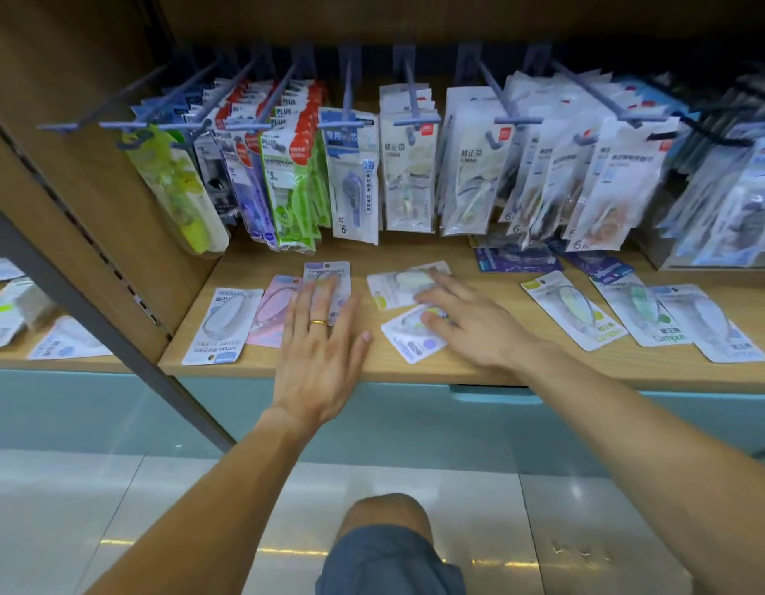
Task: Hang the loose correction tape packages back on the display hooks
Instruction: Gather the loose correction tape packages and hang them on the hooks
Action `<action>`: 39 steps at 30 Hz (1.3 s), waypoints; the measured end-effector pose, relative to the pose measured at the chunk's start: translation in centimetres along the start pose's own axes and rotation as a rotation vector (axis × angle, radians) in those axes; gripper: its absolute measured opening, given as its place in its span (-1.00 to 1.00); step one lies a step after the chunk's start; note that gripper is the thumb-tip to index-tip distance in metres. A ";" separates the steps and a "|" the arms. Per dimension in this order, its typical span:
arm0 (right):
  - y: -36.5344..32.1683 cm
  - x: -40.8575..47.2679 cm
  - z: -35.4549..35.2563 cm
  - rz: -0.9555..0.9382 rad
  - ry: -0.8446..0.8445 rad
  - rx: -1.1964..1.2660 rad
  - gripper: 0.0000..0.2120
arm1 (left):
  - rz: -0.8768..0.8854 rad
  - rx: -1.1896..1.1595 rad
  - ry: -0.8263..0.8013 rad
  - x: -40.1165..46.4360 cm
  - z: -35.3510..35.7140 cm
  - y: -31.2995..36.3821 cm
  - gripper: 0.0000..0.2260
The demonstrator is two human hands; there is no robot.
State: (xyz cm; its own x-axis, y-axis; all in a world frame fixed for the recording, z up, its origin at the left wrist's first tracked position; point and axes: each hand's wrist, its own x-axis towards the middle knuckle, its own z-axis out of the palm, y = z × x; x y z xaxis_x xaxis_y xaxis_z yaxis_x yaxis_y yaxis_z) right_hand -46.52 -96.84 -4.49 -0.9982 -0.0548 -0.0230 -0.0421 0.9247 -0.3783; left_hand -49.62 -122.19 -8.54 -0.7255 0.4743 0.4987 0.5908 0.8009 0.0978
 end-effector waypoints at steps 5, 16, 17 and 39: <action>0.4 -3.2 0.0 -0.039 0.139 0.007 -0.57 | 0.057 -0.145 -0.099 0.1 1.3 5.3 -0.48; 0.0 -7.0 0.8 0.101 0.304 -0.007 -0.66 | -0.026 -0.045 -0.118 -0.2 0.6 8.0 -0.53; 0.4 -6.8 0.5 0.121 0.285 0.019 -0.62 | -0.054 -0.033 -0.114 -0.2 0.4 8.0 -0.53; 2.0 -8.8 3.3 0.161 0.493 0.073 -0.75 | -0.192 -0.085 -0.287 2.1 -0.1 8.9 -0.55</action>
State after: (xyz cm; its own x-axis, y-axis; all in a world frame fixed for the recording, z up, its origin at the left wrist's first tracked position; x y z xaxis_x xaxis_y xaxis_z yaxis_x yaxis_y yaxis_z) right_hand -37.67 -95.79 -8.12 -0.8937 0.2863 0.3454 0.0994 0.8771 -0.4699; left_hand -45.85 -114.05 -6.54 -0.8887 0.4111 0.2030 0.4525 0.8578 0.2437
